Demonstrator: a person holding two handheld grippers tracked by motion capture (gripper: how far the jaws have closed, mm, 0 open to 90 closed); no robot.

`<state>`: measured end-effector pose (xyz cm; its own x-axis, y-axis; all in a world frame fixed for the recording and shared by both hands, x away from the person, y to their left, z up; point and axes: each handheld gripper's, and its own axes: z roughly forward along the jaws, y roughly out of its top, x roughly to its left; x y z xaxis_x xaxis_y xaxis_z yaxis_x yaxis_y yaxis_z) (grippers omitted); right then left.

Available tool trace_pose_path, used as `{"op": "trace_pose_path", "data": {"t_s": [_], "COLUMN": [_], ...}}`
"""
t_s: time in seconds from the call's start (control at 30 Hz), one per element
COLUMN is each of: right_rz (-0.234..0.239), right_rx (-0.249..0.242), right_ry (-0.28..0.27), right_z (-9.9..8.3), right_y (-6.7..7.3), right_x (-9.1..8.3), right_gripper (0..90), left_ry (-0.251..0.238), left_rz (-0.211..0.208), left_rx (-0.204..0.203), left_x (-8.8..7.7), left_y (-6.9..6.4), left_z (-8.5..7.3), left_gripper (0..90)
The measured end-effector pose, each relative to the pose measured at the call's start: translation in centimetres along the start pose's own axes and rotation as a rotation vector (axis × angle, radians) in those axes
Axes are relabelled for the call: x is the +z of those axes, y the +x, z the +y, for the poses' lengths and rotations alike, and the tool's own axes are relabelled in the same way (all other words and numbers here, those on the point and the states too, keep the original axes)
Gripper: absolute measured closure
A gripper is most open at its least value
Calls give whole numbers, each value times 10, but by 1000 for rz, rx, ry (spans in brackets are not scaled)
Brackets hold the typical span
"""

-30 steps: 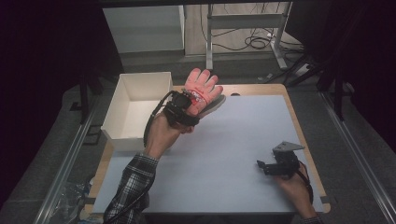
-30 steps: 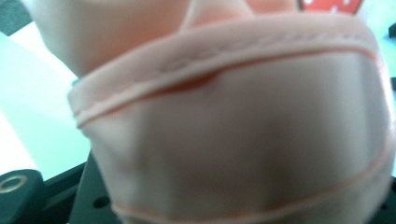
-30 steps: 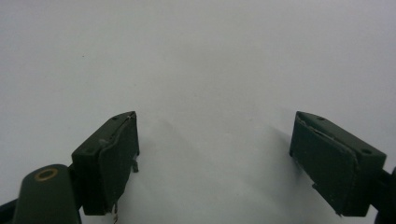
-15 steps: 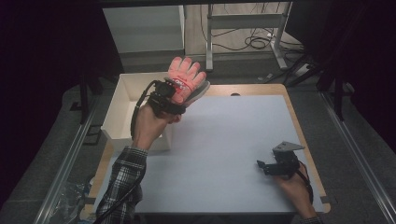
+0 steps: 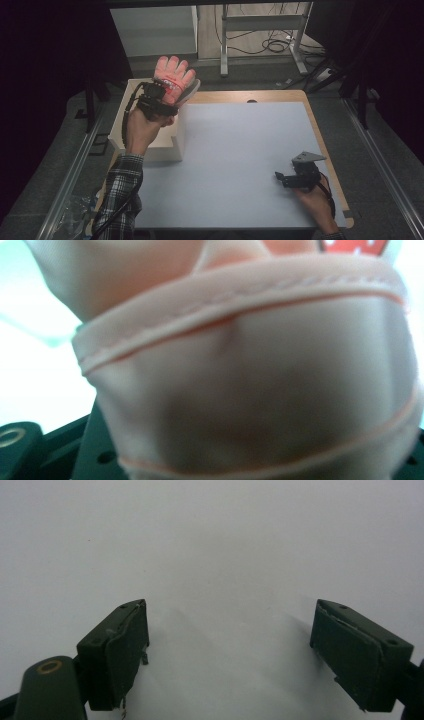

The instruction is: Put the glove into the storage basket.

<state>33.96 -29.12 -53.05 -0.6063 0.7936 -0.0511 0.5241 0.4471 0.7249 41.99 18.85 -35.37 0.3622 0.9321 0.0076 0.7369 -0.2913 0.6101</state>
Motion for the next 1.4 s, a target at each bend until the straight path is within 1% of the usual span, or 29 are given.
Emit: {"op": "trace_pose_path", "data": {"t_s": [0.1,0.13,0.17,0.2,0.37,0.43,0.5,0.6,0.63,0.67,0.7,0.73,0.77,0.9,0.93,1.2,1.27,1.4], "right_rz": [0,0,-1,1,1,-1,-1,-1,-1,-1,-1,-1,-1,-1,-1,-1,-2,-2], "right_rx": [0,0,-1,0,0,0,-1,0,-1,0,0,0,0,-1,-1,-2,-2,-2], "right_ry": [0,0,0,0,0,0,0,0,0,0,0,0,0,0,0,-1,-1,-1], "right_z": [0,0,0,0,0,0,0,0,0,0,0,0,0,0,0,0,0,0], "right_y": [0,0,0,0,0,0,0,0,0,0,0,0,0,0,0,0,0,0], "right_x": [0,0,0,0,0,0,0,0,0,0,0,0,0,0,0,0,0,0], "right_gripper": [160,160,160,160,160,160,160,160,160,160,160,160,160,160,160,160,160,160], "left_ry": [1,1,2,7,23,31,40,47,51,58,58,63,71,92,102,150,171,201], "left_rz": [23,23,37,44,70,76,86,95,101,106,106,110,117,123,129,143,155,155], "left_rx": [-26,-26,-49,-59,-93,-92,-98,-117,-116,-120,-120,-122,-125,-127,-124,-115,-116,-128], "left_x": [1,1,3,5,15,21,27,38,42,47,47,51,59,76,81,102,108,116], "left_y": [10,10,16,20,30,33,35,39,39,40,40,41,40,39,38,30,29,29], "left_z": [-4,-4,-7,-9,-18,-21,-25,-31,-33,-36,-36,-38,-41,-45,-44,-41,-39,-36], "left_gripper": [444,444,444,443,439,436,434,434,433,431,430,429,428,425,423,411,406,396]}}
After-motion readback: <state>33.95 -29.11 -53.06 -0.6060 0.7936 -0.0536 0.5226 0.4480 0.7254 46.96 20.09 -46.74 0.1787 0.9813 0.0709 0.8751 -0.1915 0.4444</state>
